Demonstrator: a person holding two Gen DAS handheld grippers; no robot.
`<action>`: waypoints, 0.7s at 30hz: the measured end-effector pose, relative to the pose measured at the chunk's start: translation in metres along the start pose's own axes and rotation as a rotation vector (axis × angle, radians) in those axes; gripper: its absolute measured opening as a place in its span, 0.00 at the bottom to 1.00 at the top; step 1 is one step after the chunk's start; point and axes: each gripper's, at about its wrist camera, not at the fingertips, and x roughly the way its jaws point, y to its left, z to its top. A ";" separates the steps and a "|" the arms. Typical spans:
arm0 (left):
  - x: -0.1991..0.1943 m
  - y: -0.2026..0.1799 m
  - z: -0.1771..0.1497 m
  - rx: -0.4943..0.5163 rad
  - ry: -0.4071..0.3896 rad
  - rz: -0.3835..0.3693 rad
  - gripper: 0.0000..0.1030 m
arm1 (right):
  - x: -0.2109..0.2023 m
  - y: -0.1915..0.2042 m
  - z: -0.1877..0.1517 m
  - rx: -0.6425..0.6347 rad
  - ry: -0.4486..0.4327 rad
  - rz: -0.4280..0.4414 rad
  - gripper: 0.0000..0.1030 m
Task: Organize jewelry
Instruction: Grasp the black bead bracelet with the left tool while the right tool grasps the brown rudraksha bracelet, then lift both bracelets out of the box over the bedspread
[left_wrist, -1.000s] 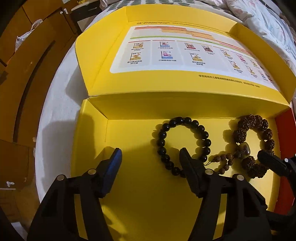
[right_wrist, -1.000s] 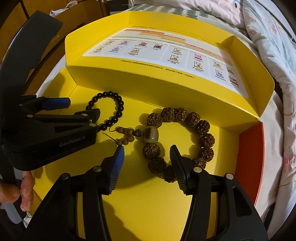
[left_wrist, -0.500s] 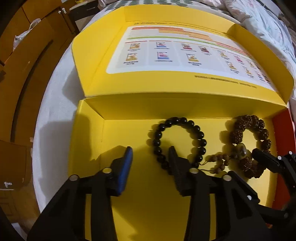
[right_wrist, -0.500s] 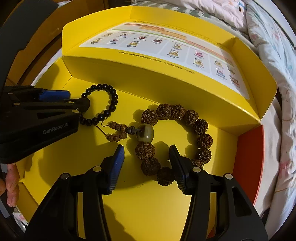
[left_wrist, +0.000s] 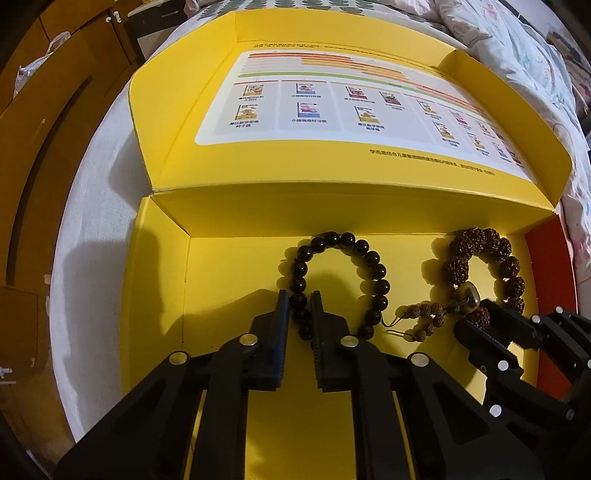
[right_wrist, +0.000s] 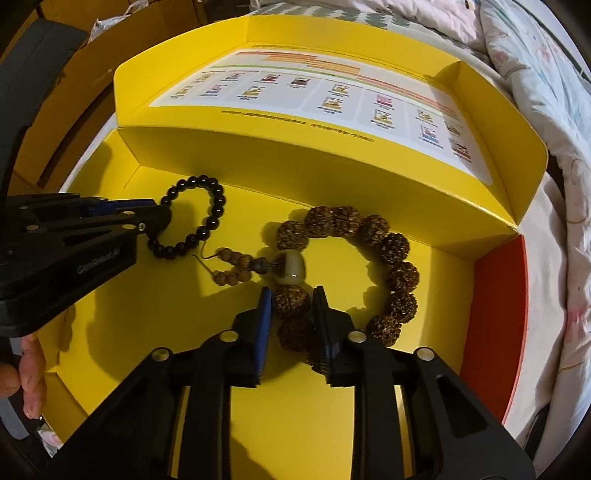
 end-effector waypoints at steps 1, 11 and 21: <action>0.000 -0.001 0.000 -0.001 0.000 -0.002 0.11 | 0.000 0.001 0.000 -0.002 0.001 0.003 0.21; -0.007 0.001 -0.003 -0.012 0.000 -0.040 0.10 | -0.002 -0.002 -0.002 0.050 0.010 0.068 0.20; -0.036 0.014 -0.005 -0.028 -0.031 -0.089 0.10 | -0.031 -0.022 -0.002 0.156 -0.042 0.210 0.20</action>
